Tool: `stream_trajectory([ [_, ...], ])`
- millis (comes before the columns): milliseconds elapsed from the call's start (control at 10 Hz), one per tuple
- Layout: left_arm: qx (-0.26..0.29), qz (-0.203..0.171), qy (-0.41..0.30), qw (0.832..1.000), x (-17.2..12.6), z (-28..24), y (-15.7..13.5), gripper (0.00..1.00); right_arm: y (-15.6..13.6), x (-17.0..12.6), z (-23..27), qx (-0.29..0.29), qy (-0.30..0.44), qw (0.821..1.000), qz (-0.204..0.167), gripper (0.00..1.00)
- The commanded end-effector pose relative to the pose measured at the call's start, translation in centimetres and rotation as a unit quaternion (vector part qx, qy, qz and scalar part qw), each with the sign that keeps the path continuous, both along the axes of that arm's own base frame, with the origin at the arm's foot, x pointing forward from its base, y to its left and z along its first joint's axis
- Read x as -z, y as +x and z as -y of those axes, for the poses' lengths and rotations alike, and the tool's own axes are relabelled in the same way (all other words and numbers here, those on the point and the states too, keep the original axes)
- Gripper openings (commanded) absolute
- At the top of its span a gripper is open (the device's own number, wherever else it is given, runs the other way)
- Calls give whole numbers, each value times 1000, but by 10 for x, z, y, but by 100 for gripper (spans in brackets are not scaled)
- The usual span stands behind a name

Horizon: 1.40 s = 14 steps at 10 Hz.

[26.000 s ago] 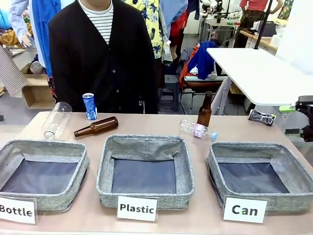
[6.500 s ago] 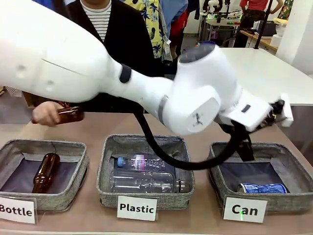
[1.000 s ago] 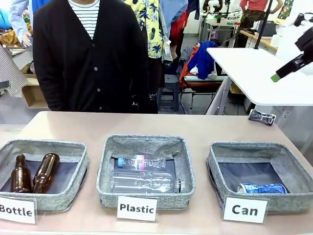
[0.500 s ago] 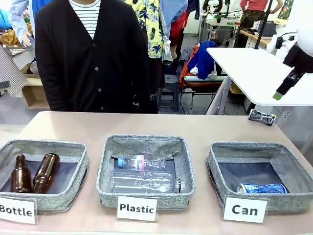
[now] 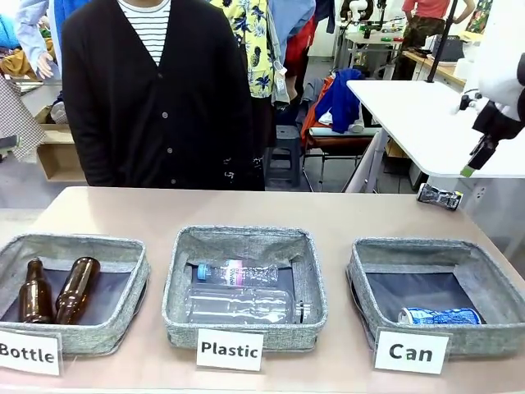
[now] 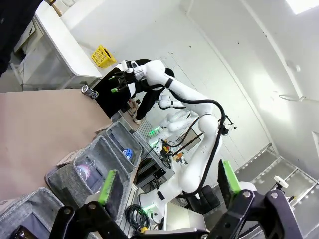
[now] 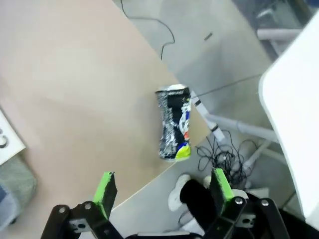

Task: Sort the can waste into the basket.
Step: Pick up the can waste from the table and place it in the right Fabric basket.

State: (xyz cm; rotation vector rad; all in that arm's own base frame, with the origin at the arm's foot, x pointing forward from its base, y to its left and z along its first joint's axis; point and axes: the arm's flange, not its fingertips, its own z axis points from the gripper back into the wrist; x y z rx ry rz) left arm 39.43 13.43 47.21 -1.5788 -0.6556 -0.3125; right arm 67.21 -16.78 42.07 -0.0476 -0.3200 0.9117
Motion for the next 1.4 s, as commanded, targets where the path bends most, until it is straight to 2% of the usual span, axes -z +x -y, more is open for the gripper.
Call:
stream_trajectory([
  [0, 8, 0, 1, 1000, -3, -1, -3, 100, 28, 22, 13, -12, 13, 1000, 13, 100],
  [100, 8, 0, 1, 1000, -3, -1, -3, 100, 36, 43, 15, -16, 25, 999, -13, 100],
  [400, 8, 0, 1, 1000, -3, -1, -3, 100, 49, 72, 14, -18, 39, 999, -13, 100],
  [600, 8, 0, 1, 1000, -3, -1, -3, 100, 56, 91, 16, -21, 44, 998, -32, 100],
  [800, 8, 0, 1, 1000, -3, -1, -3, 100, 65, 97, 12, -15, 41, 999, -21, 100],
  [1300, 8, 0, 1, 1000, -3, -1, -3, 100, 76, 122, 16, 18, 58, 997, -51, 100],
])
